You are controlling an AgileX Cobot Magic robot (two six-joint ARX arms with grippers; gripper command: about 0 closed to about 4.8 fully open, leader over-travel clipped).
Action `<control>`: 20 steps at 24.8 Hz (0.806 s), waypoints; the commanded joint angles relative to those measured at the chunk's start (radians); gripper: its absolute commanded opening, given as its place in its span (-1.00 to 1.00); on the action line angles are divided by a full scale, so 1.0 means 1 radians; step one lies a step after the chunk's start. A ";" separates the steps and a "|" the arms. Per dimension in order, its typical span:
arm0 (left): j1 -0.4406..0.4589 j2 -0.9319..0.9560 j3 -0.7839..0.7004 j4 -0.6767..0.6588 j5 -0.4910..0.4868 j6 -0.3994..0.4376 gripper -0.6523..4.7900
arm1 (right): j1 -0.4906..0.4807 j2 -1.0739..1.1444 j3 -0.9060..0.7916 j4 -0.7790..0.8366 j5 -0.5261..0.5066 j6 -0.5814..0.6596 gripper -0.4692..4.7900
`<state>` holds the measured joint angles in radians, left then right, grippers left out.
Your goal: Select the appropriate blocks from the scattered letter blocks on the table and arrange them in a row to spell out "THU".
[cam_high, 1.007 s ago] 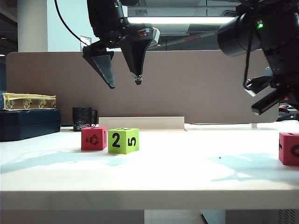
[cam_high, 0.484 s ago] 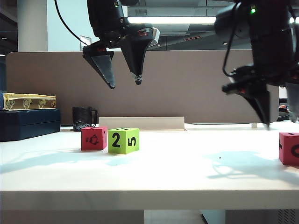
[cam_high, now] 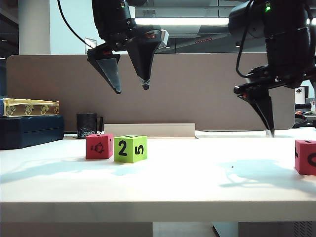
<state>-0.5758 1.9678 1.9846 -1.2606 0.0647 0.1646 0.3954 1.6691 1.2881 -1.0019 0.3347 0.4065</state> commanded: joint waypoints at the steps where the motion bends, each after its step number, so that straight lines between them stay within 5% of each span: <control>1: -0.002 -0.005 0.004 0.003 0.003 0.004 0.80 | 0.002 -0.003 0.002 -0.021 0.098 -0.040 1.00; 6: -0.002 -0.005 0.004 0.009 0.003 0.004 0.80 | -0.008 -0.003 -0.004 -0.063 0.114 -0.040 0.45; 17: -0.002 -0.012 0.005 -0.070 0.003 0.003 0.80 | -0.121 -0.003 -0.008 -0.043 -0.121 -0.040 0.46; 20: -0.002 -0.063 0.005 -0.051 0.034 0.004 0.80 | -0.121 -0.003 -0.008 -0.002 -0.181 -0.037 0.74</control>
<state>-0.5758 1.9381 1.9850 -1.3346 0.0753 0.1646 0.2752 1.6691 1.2789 -1.0286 0.1791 0.3656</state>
